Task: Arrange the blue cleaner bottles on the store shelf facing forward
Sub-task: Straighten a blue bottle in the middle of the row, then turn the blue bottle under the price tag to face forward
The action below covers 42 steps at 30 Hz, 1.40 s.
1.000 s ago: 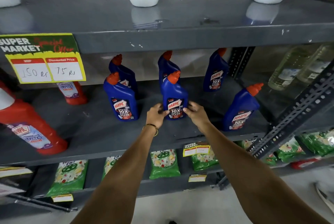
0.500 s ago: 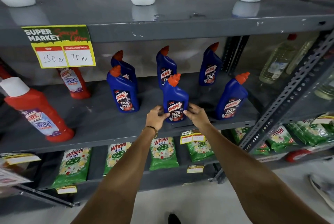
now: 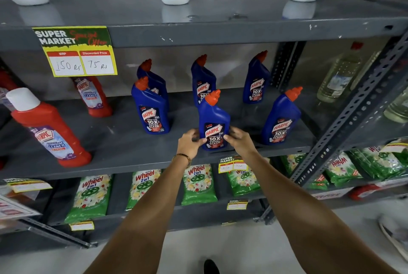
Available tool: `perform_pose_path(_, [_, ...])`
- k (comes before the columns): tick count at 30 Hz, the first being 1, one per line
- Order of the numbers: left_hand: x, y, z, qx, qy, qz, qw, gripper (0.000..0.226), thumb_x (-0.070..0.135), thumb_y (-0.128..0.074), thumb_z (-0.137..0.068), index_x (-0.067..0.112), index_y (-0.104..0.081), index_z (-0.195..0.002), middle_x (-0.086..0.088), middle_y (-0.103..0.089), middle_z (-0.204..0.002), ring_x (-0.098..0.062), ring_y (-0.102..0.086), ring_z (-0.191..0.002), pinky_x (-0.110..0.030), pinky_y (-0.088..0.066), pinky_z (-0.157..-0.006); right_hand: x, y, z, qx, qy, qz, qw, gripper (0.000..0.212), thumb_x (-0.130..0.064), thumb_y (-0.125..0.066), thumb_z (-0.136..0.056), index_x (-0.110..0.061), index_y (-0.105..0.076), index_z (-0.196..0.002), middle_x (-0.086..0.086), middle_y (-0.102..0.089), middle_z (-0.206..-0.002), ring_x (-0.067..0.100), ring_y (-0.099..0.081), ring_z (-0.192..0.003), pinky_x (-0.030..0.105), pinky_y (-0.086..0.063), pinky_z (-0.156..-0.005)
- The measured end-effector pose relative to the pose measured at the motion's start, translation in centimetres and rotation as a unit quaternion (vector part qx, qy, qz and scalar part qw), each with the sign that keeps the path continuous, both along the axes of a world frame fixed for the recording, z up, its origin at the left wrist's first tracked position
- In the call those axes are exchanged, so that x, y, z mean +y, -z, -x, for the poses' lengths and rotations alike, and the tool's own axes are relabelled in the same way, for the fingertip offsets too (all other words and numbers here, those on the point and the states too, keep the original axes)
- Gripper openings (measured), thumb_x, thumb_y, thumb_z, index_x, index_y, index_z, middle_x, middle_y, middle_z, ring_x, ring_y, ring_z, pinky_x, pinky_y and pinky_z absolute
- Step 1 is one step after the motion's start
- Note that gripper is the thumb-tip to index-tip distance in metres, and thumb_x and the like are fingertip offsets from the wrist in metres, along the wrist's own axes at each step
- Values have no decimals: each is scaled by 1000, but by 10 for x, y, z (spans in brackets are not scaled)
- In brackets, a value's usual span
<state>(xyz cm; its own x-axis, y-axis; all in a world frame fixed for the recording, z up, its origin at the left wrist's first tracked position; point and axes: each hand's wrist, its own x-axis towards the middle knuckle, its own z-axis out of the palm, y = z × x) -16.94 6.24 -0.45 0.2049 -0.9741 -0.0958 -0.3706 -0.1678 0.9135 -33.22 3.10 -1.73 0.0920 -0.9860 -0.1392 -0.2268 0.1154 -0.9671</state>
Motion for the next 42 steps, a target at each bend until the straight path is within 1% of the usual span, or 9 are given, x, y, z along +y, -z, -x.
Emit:
perform_pose_path(7, [4,-1,0,3,-1,-6,1000,40,9,-64,-84,1,-55,-121,-17,-62,-125,-26,-57,-117,-30,-44,-95,5,-7,2,-7,-2,2,1000,41,1,-58,-86,1,-52,-126,23,-62,-123,23,-59,-107,35,-48,-92])
perform_pose_path(18, [2,-5,-8,11,30,-23,999,45,9,-68,-81,1,-54,-123,-16,-61,-125,-26,-56,-117,-26,-43,-89,0,-9,2,-10,16,-45,999,47,6,-60,-82,0,-51,-128,20,-61,-124,24,-57,-109,37,-46,-98])
perform_pose_path(24, [18,3,-37,29,23,-40,999,49,16,-66,-83,1,-50,-128,-18,-58,-130,-27,-55,-119,-32,-44,-100,17,3,-15,46,155,-60,985,56,0,-64,-78,-2,-46,-131,17,-58,-130,32,-54,-121,44,-42,-104])
perform_pose_path(28, [38,2,-77,15,20,-47,999,55,20,-63,-86,4,-43,-134,-16,-52,-137,-27,-50,-125,-33,-39,-104,44,11,-45,95,232,-54,967,40,-5,-61,-79,-2,-57,-119,18,-66,-117,34,-59,-110,33,-44,-82])
perform_pose_path(31, [49,0,-107,5,5,-45,999,59,22,-62,-87,4,-39,-137,-16,-50,-139,-27,-48,-127,-33,-38,-104,66,13,-72,119,255,-56,958,34,-5,-56,-83,3,-57,-116,23,-64,-114,39,-59,-105,40,-46,-82])
perform_pose_path(34, [56,-1,-137,2,-9,-43,999,59,22,-62,-87,3,-39,-137,-16,-51,-139,-28,-49,-127,-34,-39,-104,79,13,-103,127,235,-54,962,26,-8,-57,-84,5,-62,-106,26,-66,-108,40,-61,-102,39,-46,-76])
perform_pose_path(36, [57,-2,-154,0,-19,-43,999,59,21,-63,-86,3,-40,-137,-17,-52,-138,-28,-51,-125,-35,-39,-104,82,12,-125,115,200,-67,971,30,-11,-59,-85,2,-61,-112,24,-64,-115,37,-59,-106,32,-40,-73])
perform_pose_path(40, [52,-5,-178,17,-33,-42,998,60,21,-63,-86,2,-39,-137,-17,-51,-138,-28,-51,-125,-37,-41,-107,71,2,-162,95,137,-78,983,43,-15,-59,-86,-3,-52,-127,17,-55,-133,32,-53,-120,35,-43,-92])
perform_pose_path(42, [47,-7,-187,23,-44,-36,998,59,20,-64,-86,2,-39,-137,-17,-51,-138,-28,-51,-124,-38,-41,-107,61,-1,-176,85,120,-80,986,44,-15,-59,-87,-5,-51,-129,15,-55,-133,30,-52,-121,33,-42,-91])
